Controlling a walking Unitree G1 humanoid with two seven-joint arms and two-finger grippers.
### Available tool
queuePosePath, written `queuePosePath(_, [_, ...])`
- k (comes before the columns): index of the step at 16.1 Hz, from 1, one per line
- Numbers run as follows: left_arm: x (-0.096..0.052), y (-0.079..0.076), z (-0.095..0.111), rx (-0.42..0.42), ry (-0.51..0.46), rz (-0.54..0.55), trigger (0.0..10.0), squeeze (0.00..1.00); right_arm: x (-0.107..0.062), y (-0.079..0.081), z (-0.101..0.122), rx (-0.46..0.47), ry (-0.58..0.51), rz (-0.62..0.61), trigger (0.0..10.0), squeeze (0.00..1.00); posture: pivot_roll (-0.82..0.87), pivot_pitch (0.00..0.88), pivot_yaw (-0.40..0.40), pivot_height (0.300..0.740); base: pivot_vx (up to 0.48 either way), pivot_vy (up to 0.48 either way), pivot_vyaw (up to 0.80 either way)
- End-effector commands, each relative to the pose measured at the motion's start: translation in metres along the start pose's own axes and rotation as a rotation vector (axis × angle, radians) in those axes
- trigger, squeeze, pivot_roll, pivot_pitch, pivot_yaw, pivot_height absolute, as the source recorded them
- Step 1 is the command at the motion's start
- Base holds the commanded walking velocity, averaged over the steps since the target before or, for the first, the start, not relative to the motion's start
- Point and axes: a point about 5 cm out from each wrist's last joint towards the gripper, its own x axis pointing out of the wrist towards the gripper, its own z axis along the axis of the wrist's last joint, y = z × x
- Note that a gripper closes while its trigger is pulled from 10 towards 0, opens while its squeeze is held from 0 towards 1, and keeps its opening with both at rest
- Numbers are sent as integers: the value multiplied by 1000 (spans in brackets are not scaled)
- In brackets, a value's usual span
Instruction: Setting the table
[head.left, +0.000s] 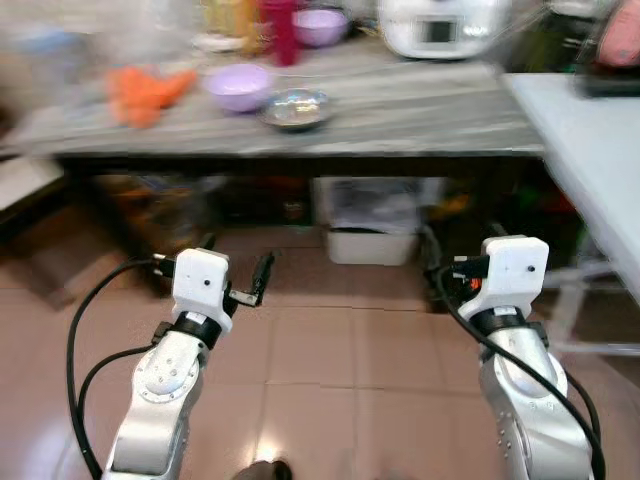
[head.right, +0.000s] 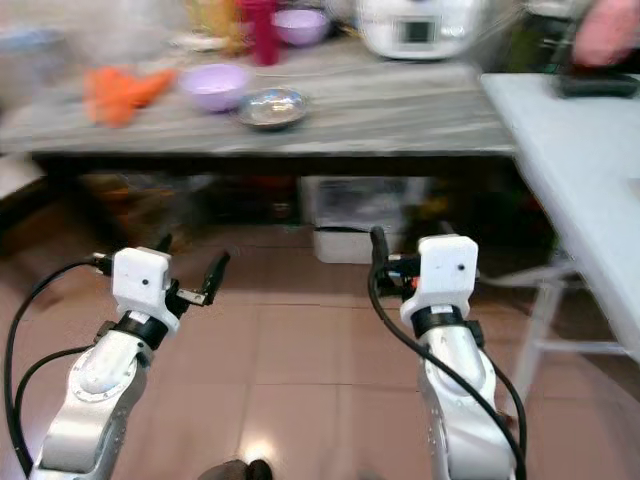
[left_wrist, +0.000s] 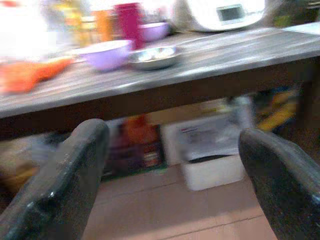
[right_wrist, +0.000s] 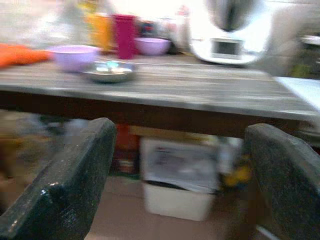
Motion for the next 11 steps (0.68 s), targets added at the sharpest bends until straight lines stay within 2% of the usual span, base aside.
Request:
queuePosePath(1, [0, -2, 2, 5, -4, -19, 10000, 0, -4, -2, -3, 2, 13, -14, 10000, 0, -152, 155, 57, 740, 0, 0, 0])
queuePosePath(4, [-1, -3, 3, -15, -3, -41, 10000, 0, -5, -3, -4, 5, 19, -24, 10000, 0, -151, 159, 61, 740, 0, -196, 0])
queuePosePath(11, [1, -5, 5, -33, -8, -68, 10000, 0, -4, -4, -4, 3, 19, -32, 10000, 0, -148, 159, 65, 740, 0, -401, 0])
